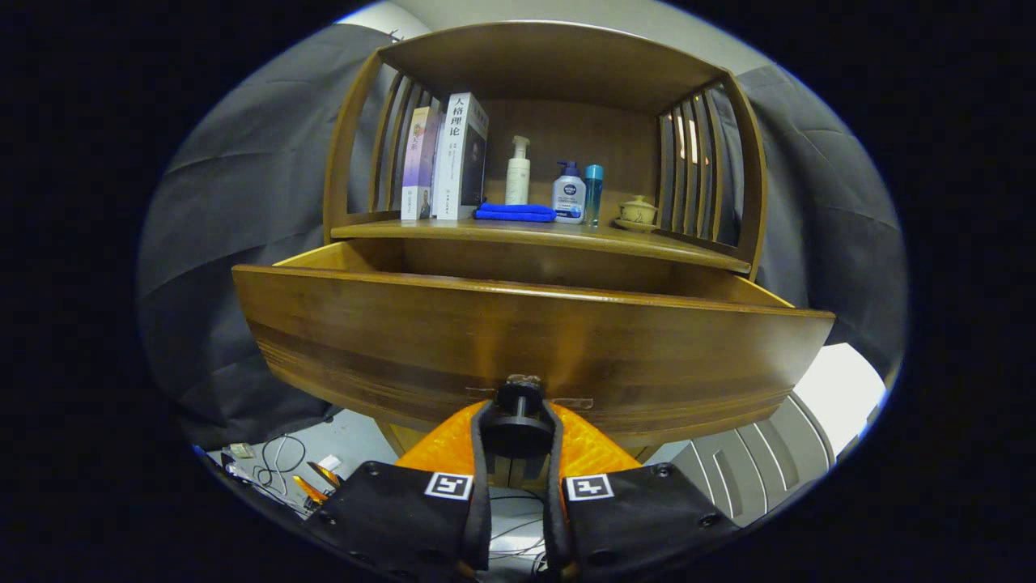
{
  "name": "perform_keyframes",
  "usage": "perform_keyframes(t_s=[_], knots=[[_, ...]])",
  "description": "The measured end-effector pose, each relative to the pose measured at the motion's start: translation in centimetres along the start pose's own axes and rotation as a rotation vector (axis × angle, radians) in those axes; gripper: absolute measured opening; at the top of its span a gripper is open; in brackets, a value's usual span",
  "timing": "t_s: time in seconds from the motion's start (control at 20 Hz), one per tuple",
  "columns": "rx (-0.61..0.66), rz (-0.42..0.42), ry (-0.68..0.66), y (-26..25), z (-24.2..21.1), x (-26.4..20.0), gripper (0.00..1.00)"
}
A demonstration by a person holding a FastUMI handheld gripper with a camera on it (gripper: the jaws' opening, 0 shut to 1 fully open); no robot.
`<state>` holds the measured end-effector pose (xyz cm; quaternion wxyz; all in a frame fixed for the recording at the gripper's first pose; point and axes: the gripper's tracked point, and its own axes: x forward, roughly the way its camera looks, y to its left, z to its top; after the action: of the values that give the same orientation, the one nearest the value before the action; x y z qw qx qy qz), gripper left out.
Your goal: Pull open the drawer, take out the items inside it, and place them on the countertop above the cabinet.
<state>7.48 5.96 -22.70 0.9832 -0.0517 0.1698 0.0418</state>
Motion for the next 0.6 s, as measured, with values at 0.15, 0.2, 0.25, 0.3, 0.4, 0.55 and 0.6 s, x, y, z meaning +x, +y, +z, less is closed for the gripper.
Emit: perform_keyframes(t_s=[0.15,0.2,0.25,0.3,0.4,0.55,0.6], knots=[[0.004,0.01,0.0,0.2,-0.5,-1.2,0.28],[0.004,0.014,0.001,0.3,-0.7,-1.5,0.28],[0.006,0.02,-0.003,0.4,-0.8,-1.8,0.28],[0.003,0.024,-0.001,0.6,-0.9,-2.2,0.28],[-0.012,0.025,-0.005,0.8,-1.2,-3.0,0.28],[-0.019,0.036,-0.002,1.0,-1.8,-4.0,0.28],[-0.022,0.038,0.0,1.1,-2.1,-4.4,0.28]])
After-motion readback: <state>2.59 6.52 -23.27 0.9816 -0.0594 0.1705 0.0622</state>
